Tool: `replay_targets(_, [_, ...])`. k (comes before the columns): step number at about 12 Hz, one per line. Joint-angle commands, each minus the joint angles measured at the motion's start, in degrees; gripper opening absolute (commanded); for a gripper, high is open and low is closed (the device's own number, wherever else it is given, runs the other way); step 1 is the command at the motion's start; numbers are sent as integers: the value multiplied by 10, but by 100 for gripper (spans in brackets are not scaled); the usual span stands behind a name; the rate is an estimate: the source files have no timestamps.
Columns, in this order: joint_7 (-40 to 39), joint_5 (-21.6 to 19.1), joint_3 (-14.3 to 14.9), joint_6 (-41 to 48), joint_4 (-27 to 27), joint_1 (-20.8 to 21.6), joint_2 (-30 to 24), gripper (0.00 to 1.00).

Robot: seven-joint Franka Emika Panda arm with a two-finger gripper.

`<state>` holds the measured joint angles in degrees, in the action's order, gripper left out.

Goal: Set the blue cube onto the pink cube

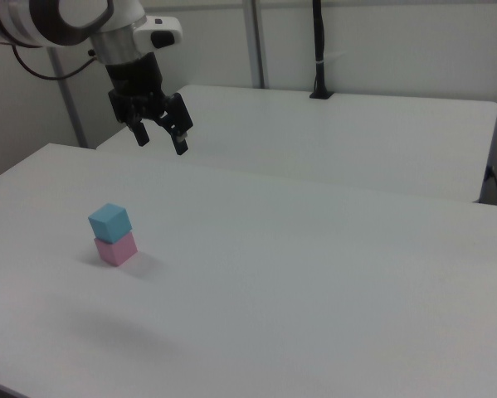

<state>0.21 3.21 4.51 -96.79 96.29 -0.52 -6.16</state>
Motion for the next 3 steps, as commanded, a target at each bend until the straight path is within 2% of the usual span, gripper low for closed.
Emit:
replay_targets(1, [-19,-10,9,11,2,7,-2,100])
replay_targets(3, [-18,-10,9,11,2,10,-2,100])
